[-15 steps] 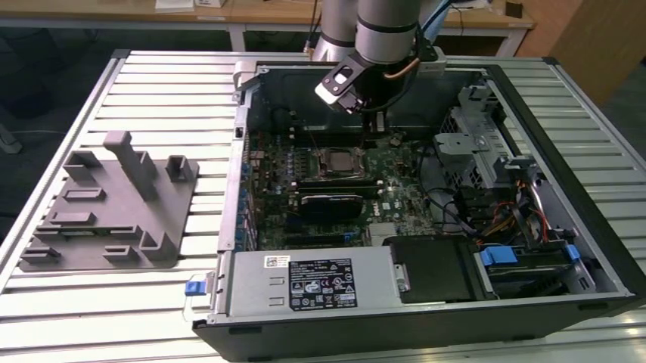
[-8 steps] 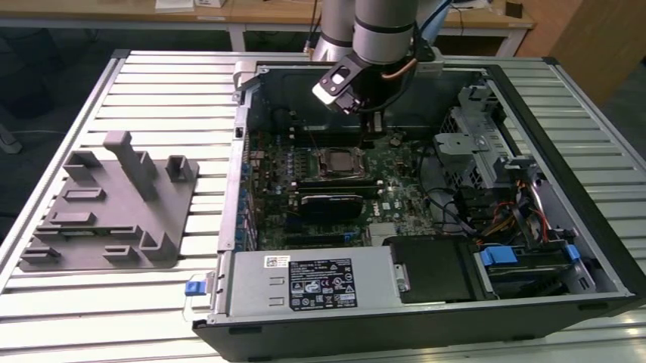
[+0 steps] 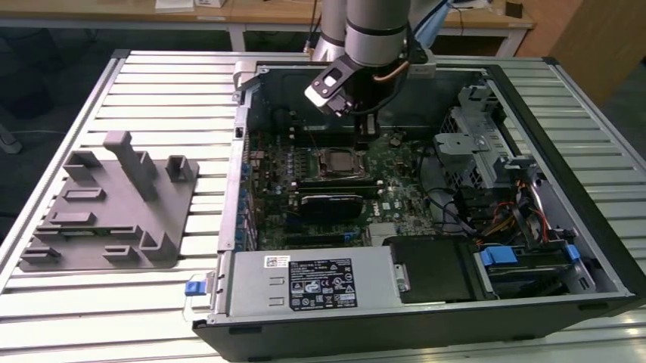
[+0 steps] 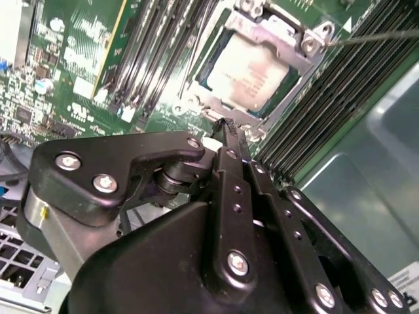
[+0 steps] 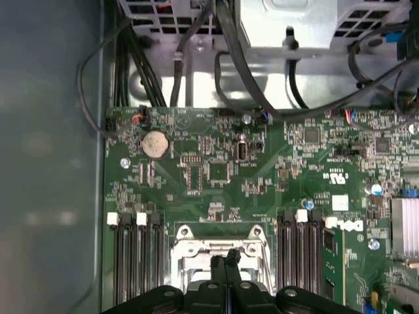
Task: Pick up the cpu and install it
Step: 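Close the cpu cover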
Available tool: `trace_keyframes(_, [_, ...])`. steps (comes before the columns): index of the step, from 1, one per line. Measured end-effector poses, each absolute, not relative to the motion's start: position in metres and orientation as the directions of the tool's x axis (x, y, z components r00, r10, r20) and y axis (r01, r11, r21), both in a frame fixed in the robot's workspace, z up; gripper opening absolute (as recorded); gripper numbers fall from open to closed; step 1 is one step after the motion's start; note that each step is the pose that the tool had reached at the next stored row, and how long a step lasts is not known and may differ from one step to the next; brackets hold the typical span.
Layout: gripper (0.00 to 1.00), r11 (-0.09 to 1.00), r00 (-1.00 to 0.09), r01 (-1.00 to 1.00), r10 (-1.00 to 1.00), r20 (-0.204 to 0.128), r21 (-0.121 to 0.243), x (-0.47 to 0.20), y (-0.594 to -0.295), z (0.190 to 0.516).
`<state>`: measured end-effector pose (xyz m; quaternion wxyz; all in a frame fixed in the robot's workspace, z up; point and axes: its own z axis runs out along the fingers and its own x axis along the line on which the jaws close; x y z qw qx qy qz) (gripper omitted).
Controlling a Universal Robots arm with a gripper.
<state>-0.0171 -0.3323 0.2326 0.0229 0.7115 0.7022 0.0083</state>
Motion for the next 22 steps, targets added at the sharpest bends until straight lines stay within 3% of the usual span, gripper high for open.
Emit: trace_keyframes(22, [0.11, -0.018, 0.018, 0.999, 1.0, -0.02, 0.044, -0.047, -0.335, 0.226])
